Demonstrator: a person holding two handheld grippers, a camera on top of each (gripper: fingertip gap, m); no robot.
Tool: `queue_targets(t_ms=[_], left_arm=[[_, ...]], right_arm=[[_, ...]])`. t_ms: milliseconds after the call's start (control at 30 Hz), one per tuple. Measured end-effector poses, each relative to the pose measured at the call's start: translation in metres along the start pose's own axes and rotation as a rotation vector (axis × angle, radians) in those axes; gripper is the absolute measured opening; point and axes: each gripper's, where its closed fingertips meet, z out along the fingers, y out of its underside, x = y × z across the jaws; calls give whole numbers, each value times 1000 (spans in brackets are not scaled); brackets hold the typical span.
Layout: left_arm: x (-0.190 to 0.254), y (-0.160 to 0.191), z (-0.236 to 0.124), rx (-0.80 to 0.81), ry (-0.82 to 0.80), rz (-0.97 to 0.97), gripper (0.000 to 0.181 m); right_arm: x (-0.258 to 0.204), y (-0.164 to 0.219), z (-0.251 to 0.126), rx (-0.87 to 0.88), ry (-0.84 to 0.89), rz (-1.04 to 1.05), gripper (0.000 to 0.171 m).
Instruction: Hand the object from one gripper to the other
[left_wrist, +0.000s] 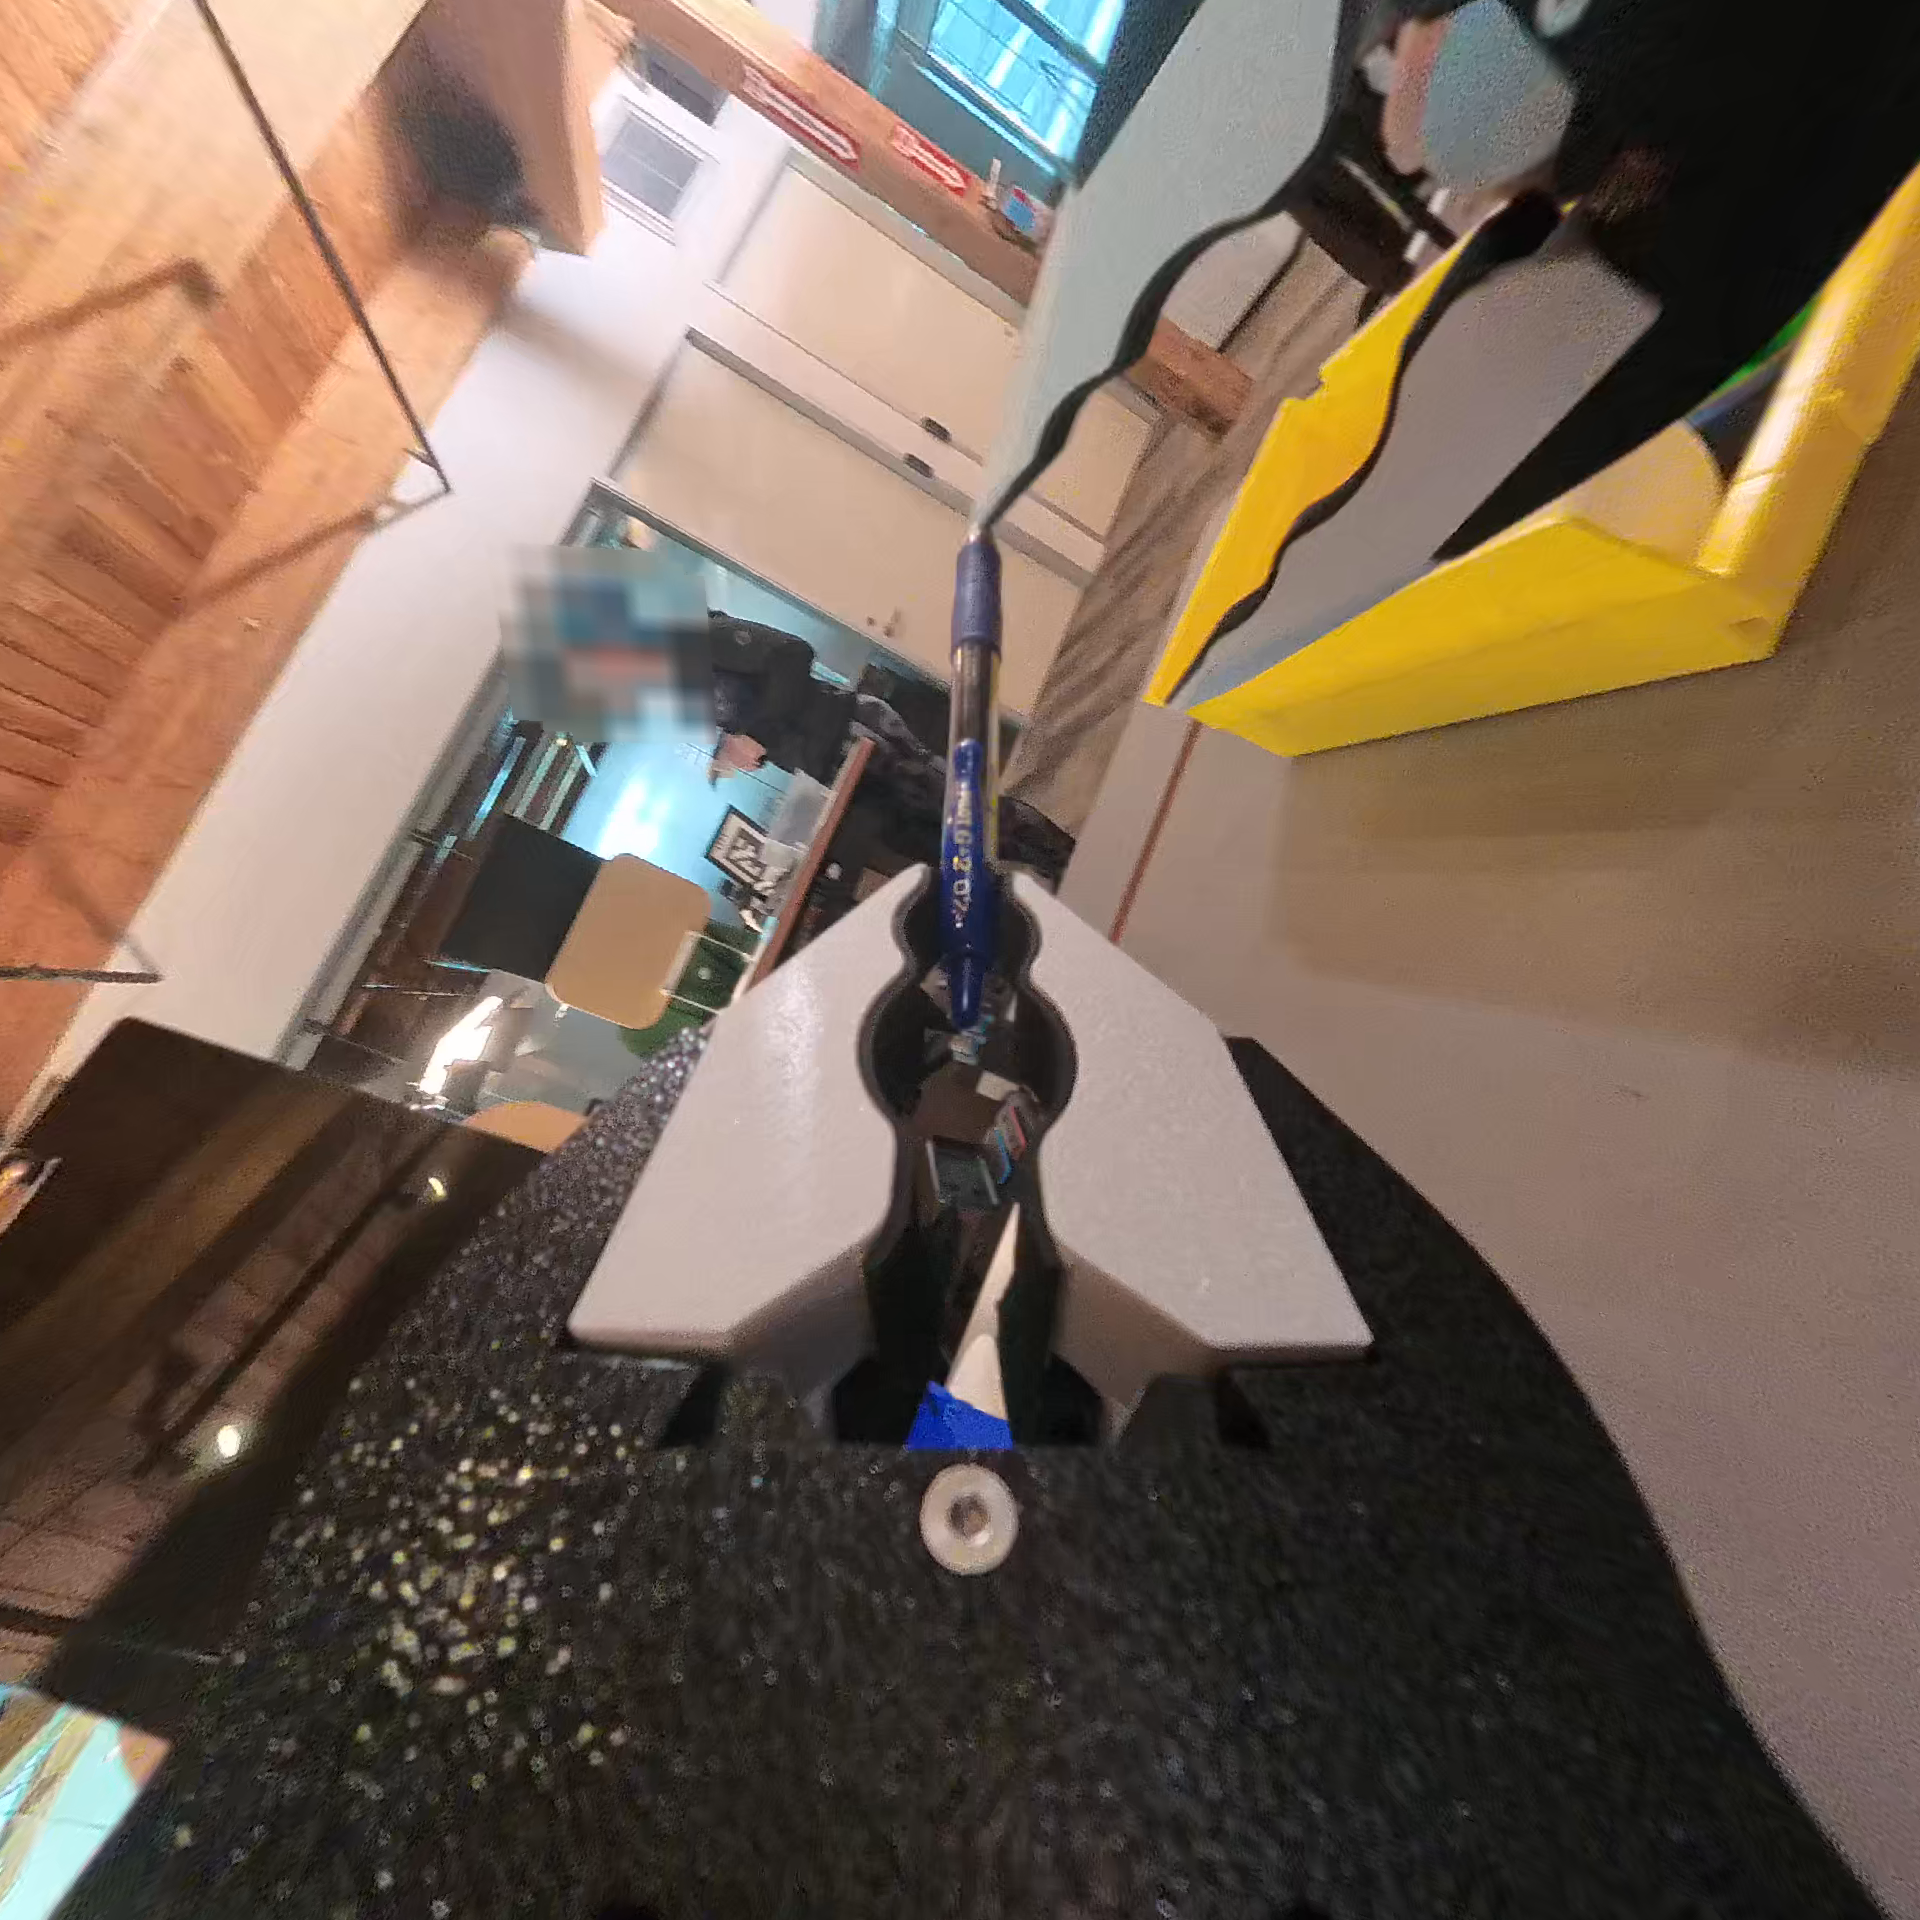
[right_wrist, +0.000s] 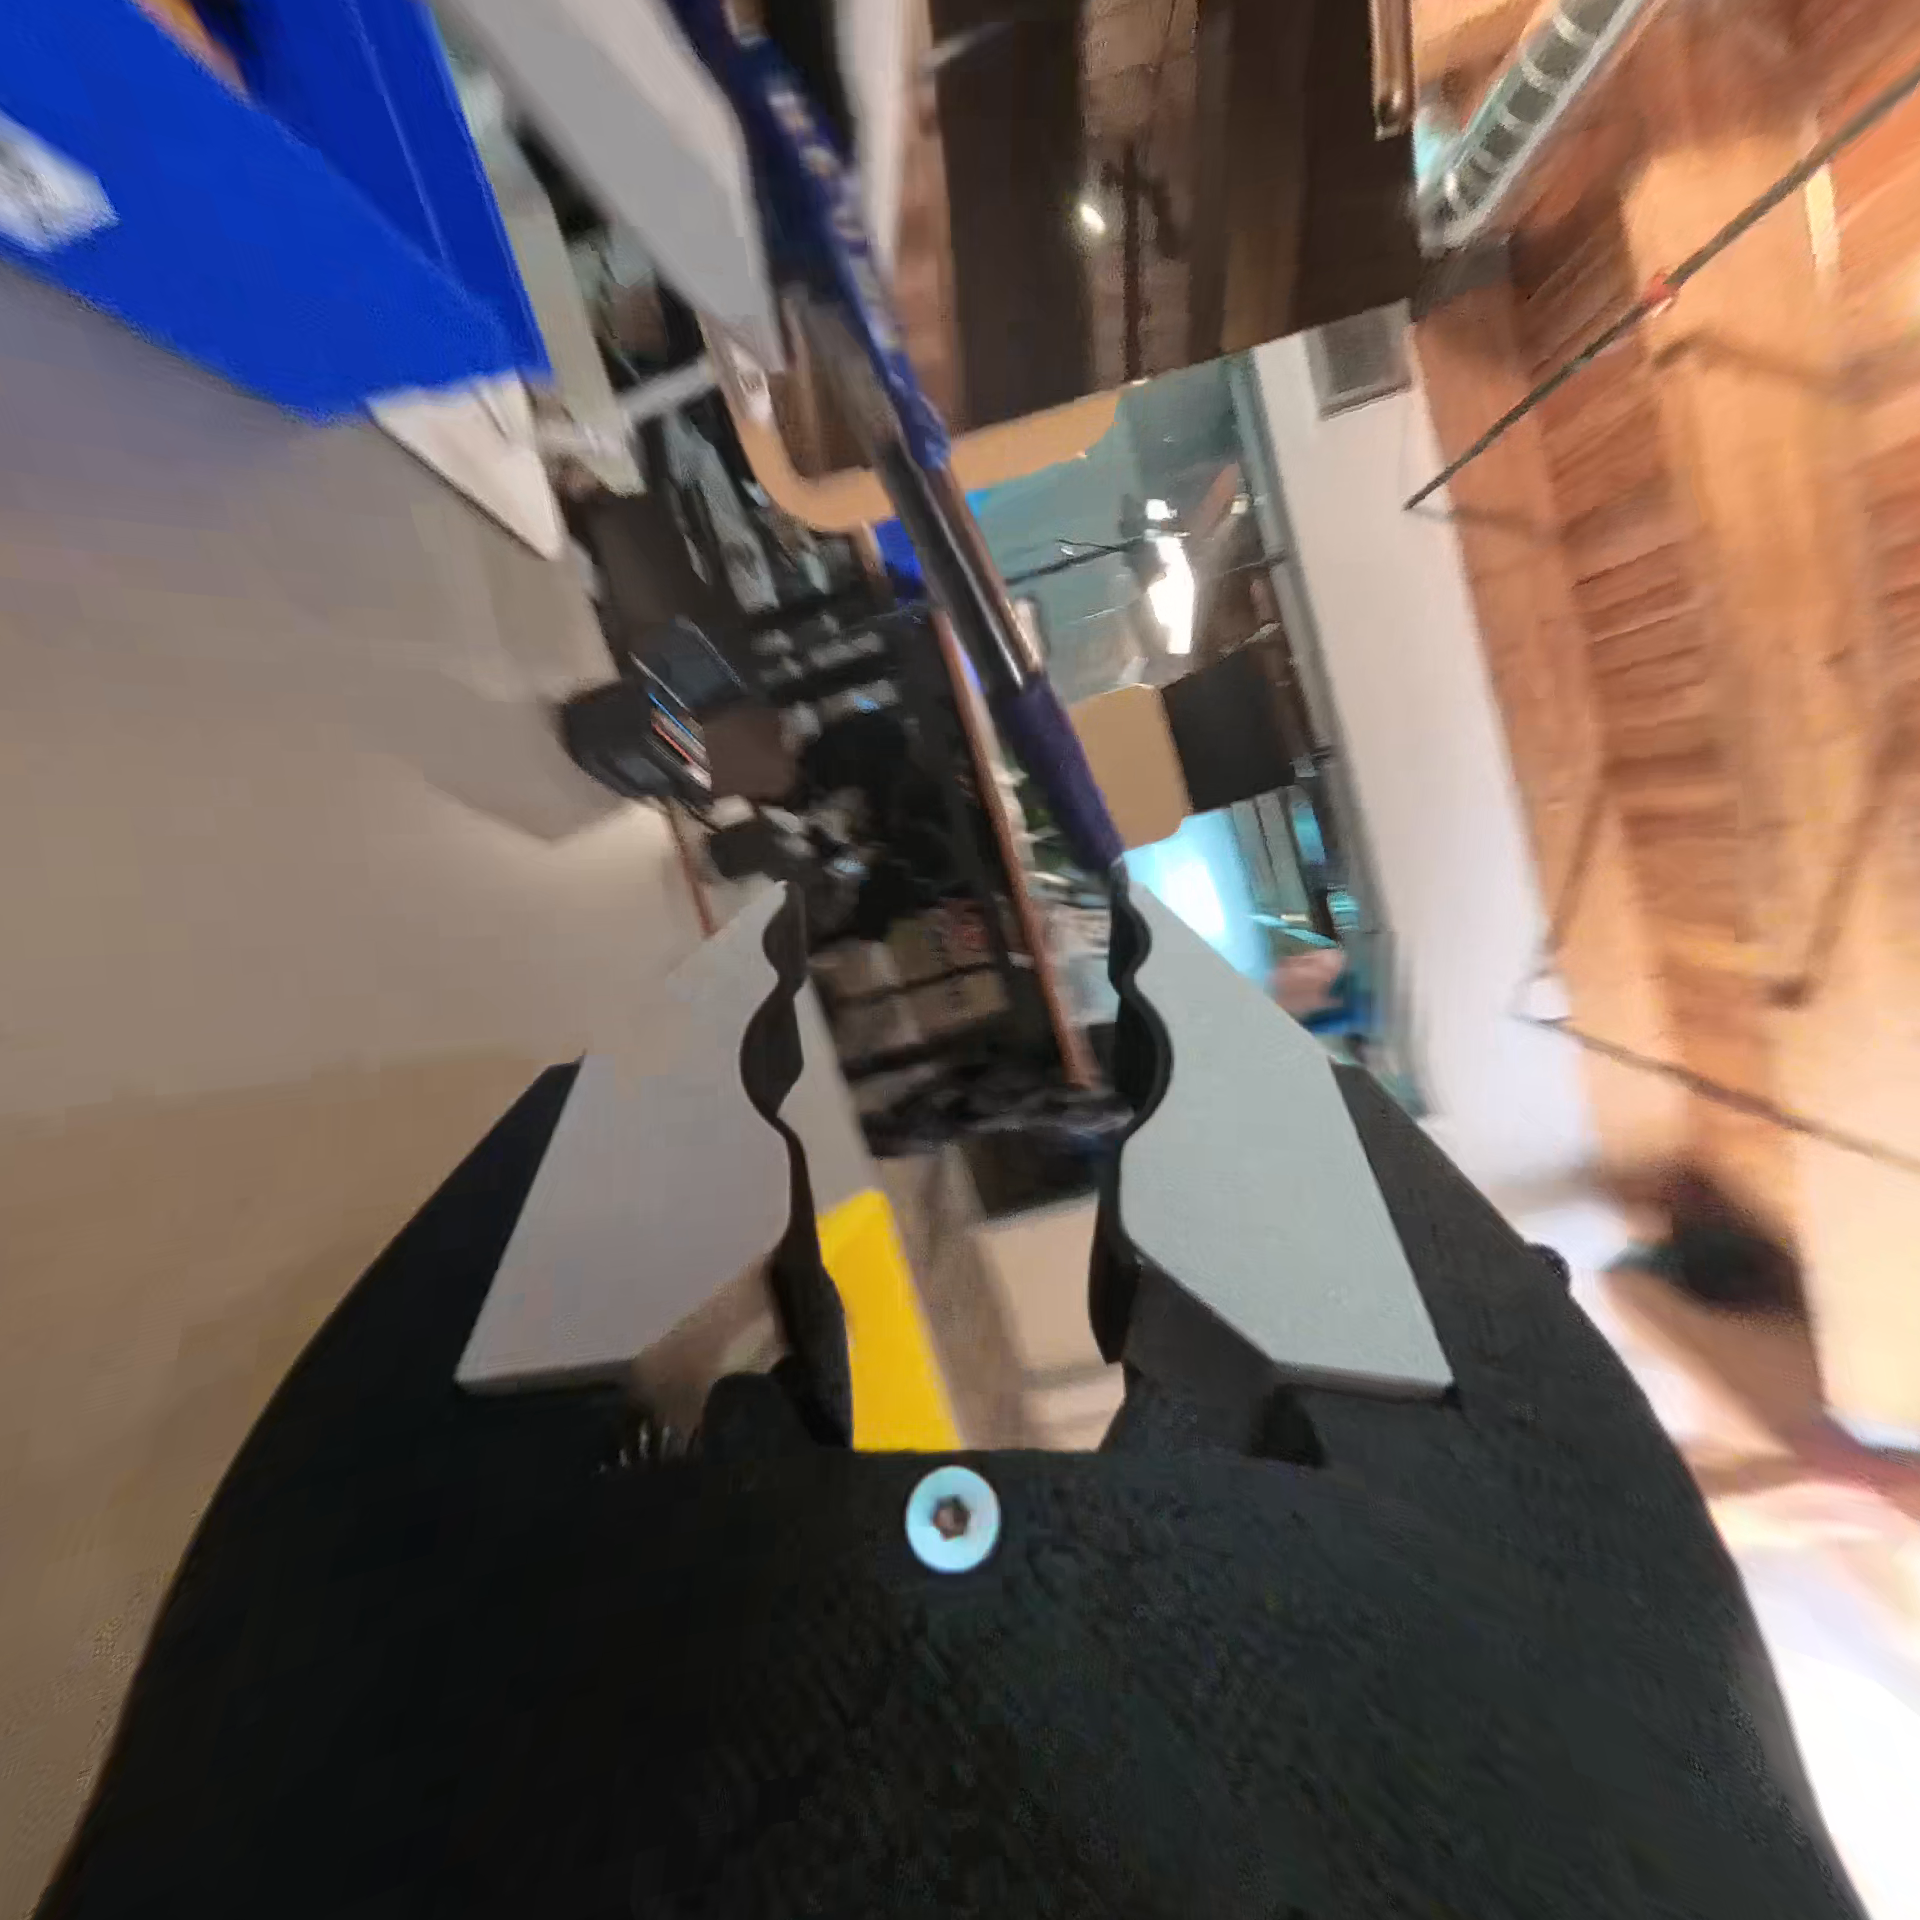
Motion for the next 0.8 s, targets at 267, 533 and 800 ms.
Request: queue_targets(t_ms=[267,533,800], left_arm=[[-19,-7,-10,153,-119,-95,8],[-3,-28,-5,249,-169,-259,8],[35,-37,8,307,93,-396,36]], right_arm=[[-6,-51,-18,341,-660,1328,56],[11,-75,-19,600,-778,1894,39],[20,-62,-22,592,-691,1742,8]])
